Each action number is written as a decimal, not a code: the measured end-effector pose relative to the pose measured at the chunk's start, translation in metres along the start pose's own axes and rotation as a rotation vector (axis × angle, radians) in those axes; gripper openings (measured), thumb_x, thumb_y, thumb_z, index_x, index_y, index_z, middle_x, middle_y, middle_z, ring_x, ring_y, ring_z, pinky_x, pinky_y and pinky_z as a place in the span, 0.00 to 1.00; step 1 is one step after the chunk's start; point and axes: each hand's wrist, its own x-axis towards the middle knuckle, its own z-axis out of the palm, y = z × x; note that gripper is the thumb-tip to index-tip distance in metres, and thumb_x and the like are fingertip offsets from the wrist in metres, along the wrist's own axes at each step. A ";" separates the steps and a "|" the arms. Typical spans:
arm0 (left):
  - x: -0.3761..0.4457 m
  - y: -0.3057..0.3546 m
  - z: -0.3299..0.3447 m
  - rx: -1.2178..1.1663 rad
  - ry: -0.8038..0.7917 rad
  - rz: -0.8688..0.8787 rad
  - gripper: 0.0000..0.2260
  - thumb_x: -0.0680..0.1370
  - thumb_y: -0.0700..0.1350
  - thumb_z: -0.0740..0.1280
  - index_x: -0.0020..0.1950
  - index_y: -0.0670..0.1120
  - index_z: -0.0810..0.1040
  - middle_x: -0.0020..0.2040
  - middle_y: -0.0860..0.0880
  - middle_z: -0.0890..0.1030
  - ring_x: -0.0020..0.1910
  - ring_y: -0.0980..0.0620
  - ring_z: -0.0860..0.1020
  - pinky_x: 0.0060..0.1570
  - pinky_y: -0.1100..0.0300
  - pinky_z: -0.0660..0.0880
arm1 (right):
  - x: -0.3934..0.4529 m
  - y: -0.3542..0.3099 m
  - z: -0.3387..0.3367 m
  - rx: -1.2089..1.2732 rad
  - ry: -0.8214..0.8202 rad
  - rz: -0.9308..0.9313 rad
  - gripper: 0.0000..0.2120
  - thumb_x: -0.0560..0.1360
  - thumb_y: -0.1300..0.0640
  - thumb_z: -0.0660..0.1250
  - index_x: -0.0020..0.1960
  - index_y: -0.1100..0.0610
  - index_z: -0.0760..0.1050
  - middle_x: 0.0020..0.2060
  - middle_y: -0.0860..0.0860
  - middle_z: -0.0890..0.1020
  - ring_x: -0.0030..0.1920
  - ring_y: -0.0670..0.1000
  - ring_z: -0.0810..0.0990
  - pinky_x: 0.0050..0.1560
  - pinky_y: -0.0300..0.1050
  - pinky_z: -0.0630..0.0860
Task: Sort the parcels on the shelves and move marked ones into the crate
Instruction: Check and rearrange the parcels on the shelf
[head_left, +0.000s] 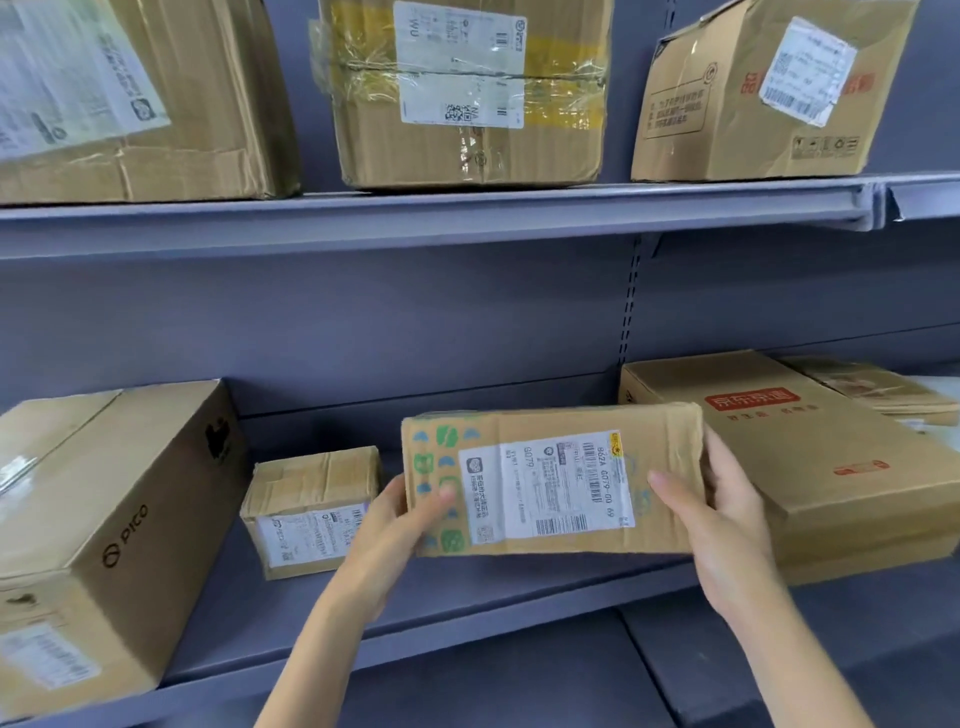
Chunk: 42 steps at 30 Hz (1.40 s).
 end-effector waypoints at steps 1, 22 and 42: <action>-0.001 -0.001 0.000 0.002 0.019 -0.002 0.25 0.65 0.54 0.73 0.58 0.47 0.74 0.50 0.52 0.84 0.48 0.53 0.83 0.42 0.62 0.78 | 0.002 0.001 0.002 -0.030 -0.012 -0.018 0.26 0.71 0.67 0.67 0.60 0.41 0.72 0.57 0.42 0.80 0.59 0.43 0.77 0.59 0.41 0.74; -0.001 -0.032 0.012 0.822 0.294 0.177 0.37 0.59 0.57 0.78 0.64 0.52 0.67 0.70 0.53 0.61 0.69 0.50 0.62 0.64 0.52 0.68 | 0.030 -0.009 0.019 -0.459 -0.312 -0.192 0.30 0.73 0.69 0.65 0.62 0.38 0.65 0.65 0.40 0.71 0.67 0.35 0.67 0.70 0.38 0.62; 0.003 -0.019 0.020 0.284 0.271 0.184 0.14 0.72 0.55 0.69 0.55 0.55 0.77 0.43 0.62 0.83 0.41 0.64 0.81 0.34 0.74 0.72 | -0.028 0.060 0.063 -0.130 -0.372 0.129 0.35 0.72 0.67 0.68 0.72 0.44 0.58 0.66 0.41 0.72 0.65 0.42 0.71 0.62 0.43 0.73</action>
